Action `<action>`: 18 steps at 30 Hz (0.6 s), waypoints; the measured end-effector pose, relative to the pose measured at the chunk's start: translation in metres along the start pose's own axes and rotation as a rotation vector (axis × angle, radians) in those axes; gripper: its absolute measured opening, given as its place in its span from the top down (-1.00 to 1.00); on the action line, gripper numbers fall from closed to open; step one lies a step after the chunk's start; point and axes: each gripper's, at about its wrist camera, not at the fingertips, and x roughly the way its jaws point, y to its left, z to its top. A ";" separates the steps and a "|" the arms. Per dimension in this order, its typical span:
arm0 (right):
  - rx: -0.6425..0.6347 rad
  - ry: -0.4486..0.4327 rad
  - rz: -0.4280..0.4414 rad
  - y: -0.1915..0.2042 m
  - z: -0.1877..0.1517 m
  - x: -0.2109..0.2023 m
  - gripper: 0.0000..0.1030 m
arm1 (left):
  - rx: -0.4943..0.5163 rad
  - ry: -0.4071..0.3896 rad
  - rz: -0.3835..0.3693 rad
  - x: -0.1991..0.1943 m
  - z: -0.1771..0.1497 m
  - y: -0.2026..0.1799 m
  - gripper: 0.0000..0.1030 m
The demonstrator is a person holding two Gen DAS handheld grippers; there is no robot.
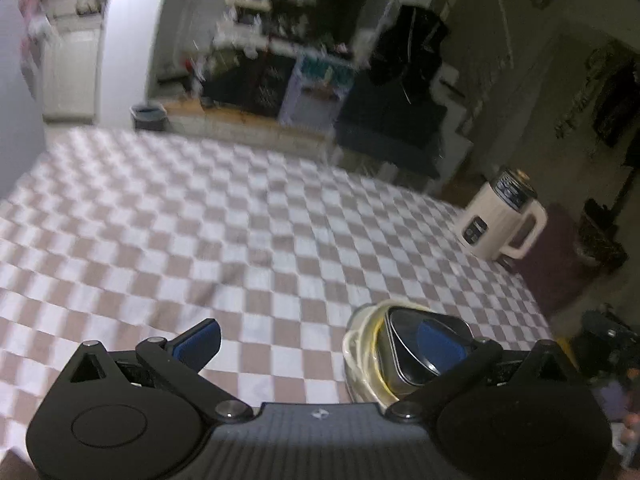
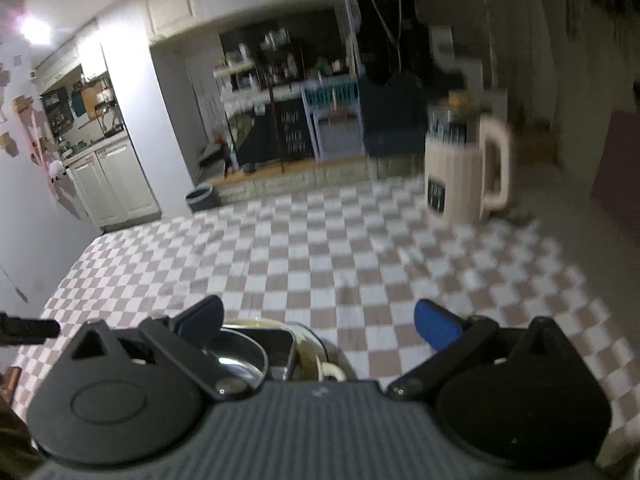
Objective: Organize plates and bowls
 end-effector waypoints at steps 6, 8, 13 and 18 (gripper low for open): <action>0.015 -0.101 0.065 0.016 -0.021 -0.063 -0.99 | 0.088 -0.096 0.047 -0.056 -0.028 -0.039 -1.00; 0.042 -0.127 0.126 0.015 -0.026 -0.080 -0.99 | 0.114 -0.120 0.018 -0.073 -0.039 -0.050 -1.00; 0.020 -0.126 0.113 0.016 -0.038 -0.115 -0.99 | 0.178 -0.192 0.090 -0.103 -0.068 -0.076 -1.00; -0.032 -0.116 0.023 0.025 -0.059 -0.133 -0.99 | 0.208 -0.187 0.087 -0.117 -0.091 -0.086 -1.00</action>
